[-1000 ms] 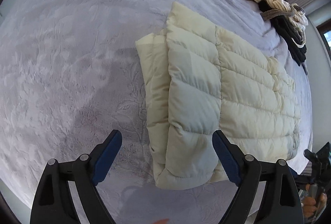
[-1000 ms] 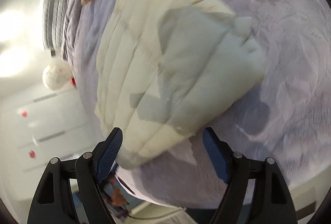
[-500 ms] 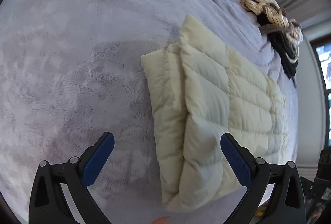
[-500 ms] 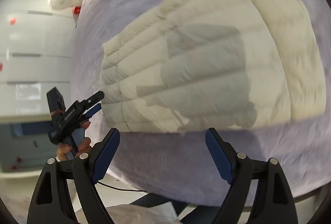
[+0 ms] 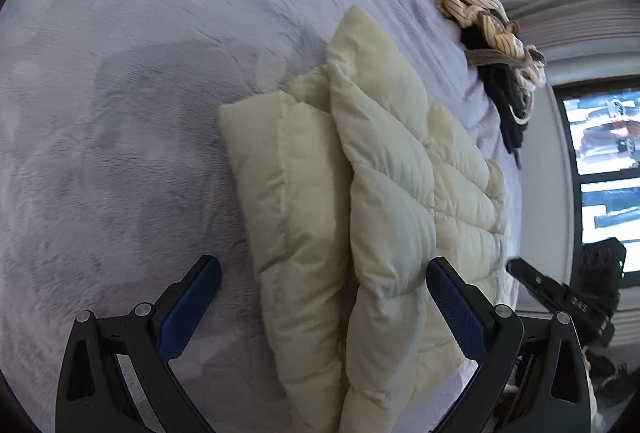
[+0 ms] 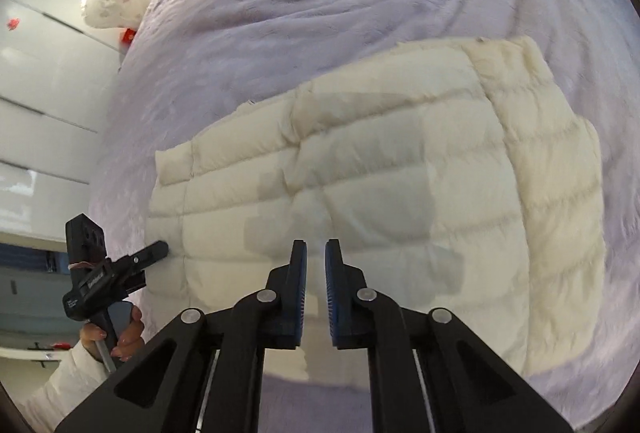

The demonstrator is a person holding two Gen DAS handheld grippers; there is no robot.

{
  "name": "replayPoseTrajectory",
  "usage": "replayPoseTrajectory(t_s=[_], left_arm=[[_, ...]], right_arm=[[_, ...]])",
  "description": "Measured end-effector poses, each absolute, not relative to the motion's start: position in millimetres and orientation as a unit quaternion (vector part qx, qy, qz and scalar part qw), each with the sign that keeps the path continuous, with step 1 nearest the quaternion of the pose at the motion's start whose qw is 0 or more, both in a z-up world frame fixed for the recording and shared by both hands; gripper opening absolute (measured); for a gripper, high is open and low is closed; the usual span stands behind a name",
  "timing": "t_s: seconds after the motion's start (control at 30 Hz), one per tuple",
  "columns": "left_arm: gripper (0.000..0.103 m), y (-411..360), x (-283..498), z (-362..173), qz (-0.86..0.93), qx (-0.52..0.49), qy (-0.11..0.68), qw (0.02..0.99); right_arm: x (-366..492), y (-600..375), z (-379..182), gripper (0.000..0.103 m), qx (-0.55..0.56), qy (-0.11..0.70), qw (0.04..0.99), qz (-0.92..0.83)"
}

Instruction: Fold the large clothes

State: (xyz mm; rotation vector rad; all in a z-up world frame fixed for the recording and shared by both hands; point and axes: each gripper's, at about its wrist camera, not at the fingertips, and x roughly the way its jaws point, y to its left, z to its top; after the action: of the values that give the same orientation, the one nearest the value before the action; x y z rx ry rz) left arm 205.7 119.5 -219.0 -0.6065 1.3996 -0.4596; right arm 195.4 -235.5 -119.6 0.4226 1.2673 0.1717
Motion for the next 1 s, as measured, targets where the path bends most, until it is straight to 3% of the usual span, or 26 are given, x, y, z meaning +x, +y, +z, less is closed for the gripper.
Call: replayPoseTrajectory(t_s=[0.1,0.13,0.17,0.2,0.23,0.27,0.33,0.5,0.7,0.87,1.0], left_arm=[[0.102,107.1,211.5,-228.4,-0.218,-0.269,0.636,0.69],[0.089,101.4,212.5,-227.5,-0.229,-0.267,0.634,0.689],[0.07,94.0,213.2,-224.9,-0.246,-0.264,0.63,0.688],[0.061,88.4,213.6,-223.3,-0.256,-0.259,0.63,0.686],[0.045,84.8,213.7,-221.3,-0.261,-0.257,0.628,0.687],[0.037,78.2,213.0,-214.9,-0.268,-0.252,0.623,0.69],[0.031,70.9,211.4,-202.4,-0.272,-0.245,0.614,0.7],[0.03,41.9,207.2,-147.2,-0.298,-0.244,0.581,0.717],[0.03,-52.6,201.8,-81.9,-0.353,-0.168,0.563,0.728],[0.03,-135.4,191.9,-68.6,-0.37,-0.082,0.567,0.731],[0.03,-159.2,191.4,-71.1,-0.358,-0.057,0.576,0.733]], right_arm=[[205.9,-226.1,-138.6,0.01,0.158,0.594,0.784,0.087],[208.3,-226.6,-148.2,0.01,0.161,0.6,0.779,0.087],[210.1,-228.0,-159.2,0.01,0.168,0.606,0.773,0.088],[210.8,-227.9,-164.4,0.01,0.173,0.607,0.77,0.09],[211.2,-229.4,-169.4,0.01,0.178,0.608,0.768,0.093],[211.4,-230.4,-172.6,0.01,0.181,0.609,0.766,0.095],[211.3,-233.5,-179.5,0.01,0.19,0.611,0.762,0.101],[209.2,-246.1,-198.1,0.007,0.226,0.616,0.746,0.117],[206.5,-255.3,-214.7,0.006,0.268,0.607,0.735,0.14],[200.4,-270.4,-224.3,0.005,0.321,0.594,0.719,0.163],[192.2,-293.4,-222.0,0.005,0.373,0.581,0.702,0.177]])
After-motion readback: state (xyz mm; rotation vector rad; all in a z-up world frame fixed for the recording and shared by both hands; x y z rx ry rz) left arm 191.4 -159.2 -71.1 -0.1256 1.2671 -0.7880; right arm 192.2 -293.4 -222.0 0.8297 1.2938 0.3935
